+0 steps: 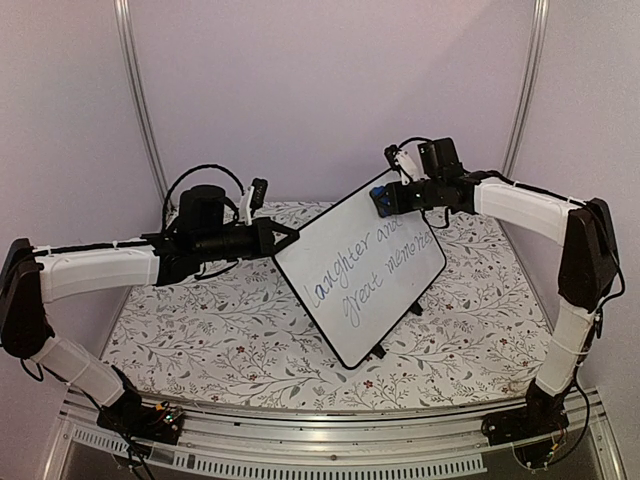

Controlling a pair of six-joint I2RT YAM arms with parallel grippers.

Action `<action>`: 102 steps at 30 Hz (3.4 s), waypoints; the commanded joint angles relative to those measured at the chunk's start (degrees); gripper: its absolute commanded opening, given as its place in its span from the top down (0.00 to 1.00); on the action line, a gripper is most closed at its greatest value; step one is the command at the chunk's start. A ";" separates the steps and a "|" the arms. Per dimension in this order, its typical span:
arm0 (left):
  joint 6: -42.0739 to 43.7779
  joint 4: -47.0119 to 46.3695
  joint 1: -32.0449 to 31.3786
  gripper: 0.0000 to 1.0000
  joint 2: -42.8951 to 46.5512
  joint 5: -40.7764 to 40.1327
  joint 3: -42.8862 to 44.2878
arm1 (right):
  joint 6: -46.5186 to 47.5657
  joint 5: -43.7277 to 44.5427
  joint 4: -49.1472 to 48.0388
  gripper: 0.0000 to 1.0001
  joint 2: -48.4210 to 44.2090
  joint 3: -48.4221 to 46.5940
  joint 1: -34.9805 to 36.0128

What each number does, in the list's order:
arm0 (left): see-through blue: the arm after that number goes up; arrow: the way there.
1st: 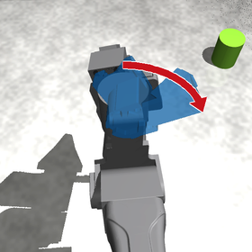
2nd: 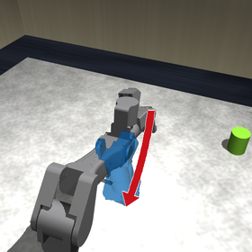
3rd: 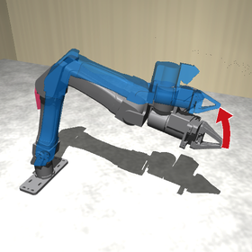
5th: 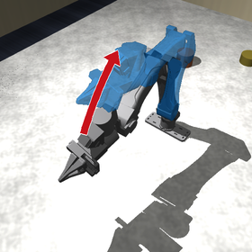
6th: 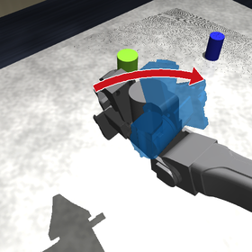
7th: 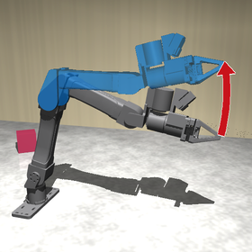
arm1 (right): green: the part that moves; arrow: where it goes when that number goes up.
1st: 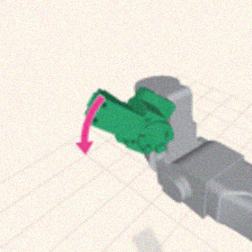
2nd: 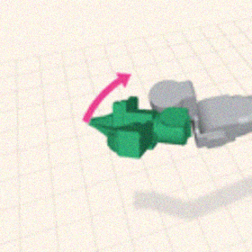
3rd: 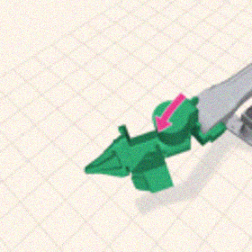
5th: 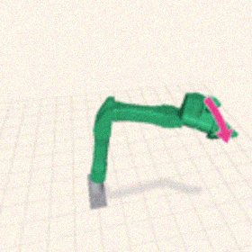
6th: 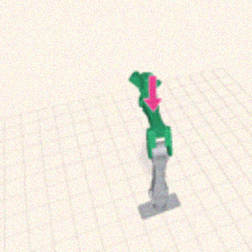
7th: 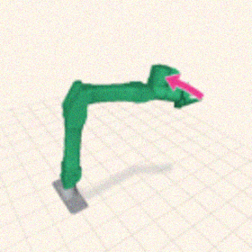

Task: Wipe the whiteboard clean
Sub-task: Erase the whiteboard at the center of the board.

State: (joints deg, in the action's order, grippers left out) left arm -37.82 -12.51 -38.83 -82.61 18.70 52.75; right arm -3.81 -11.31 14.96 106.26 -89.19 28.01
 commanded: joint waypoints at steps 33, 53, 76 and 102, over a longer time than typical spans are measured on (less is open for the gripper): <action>2.88 -1.31 -3.51 1.00 -0.33 8.82 0.77 | -2.00 -3.51 -0.37 0.84 4.48 -3.02 -0.53; 2.67 -1.54 -3.60 1.00 0.04 8.90 0.64 | -2.95 -3.97 -4.37 0.84 -1.35 8.54 -3.31; 2.77 -1.45 -3.60 1.00 0.09 9.12 0.70 | -3.58 -3.66 -4.34 0.84 -1.66 11.77 -4.27; 3.30 -1.11 -3.81 1.00 -0.46 9.10 1.04 | -4.45 -6.42 -2.28 0.83 5.80 -1.72 -5.77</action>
State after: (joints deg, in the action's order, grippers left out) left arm -38.63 -12.23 -38.96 -82.63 18.06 52.75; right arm -8.16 -18.37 11.73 109.86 -89.97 22.06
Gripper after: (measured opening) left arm 0.034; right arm 0.270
